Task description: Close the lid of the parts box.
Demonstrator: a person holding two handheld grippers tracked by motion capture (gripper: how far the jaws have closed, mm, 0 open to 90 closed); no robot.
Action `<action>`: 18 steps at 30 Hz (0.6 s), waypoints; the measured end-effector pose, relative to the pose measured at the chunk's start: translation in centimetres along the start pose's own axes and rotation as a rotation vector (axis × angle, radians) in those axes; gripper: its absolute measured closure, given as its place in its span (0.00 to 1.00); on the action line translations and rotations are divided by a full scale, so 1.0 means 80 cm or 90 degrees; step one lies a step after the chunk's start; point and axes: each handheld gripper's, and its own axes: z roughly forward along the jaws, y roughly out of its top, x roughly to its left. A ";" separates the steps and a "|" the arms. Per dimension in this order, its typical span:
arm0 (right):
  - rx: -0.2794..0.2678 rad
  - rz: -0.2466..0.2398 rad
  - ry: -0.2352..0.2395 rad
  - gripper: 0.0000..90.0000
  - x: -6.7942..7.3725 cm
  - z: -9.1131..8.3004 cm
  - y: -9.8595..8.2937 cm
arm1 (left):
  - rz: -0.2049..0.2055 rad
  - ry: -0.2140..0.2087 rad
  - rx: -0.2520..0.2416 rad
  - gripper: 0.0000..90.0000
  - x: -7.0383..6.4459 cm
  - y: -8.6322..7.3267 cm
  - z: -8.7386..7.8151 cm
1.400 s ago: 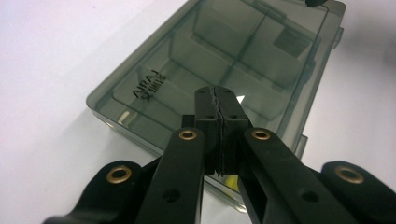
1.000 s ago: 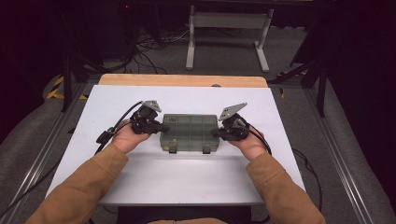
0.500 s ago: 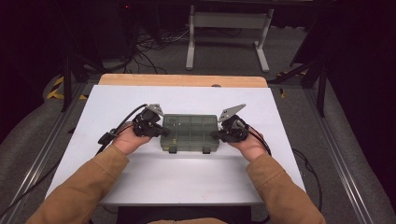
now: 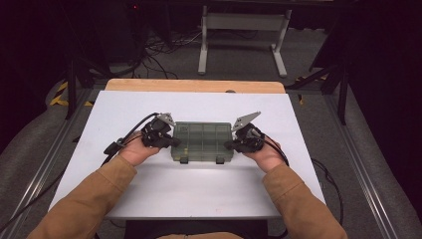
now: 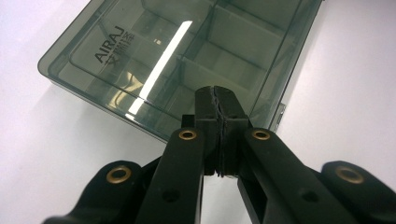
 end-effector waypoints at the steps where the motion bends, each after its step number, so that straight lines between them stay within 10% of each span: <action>1: 0.000 0.000 0.000 0.98 0.000 0.000 0.000 | 0.002 0.001 0.002 0.99 0.000 0.000 0.000; 18: -0.014 -0.004 0.002 0.98 0.001 0.000 -0.005 | -0.002 0.008 0.000 0.99 -0.001 -0.001 0.000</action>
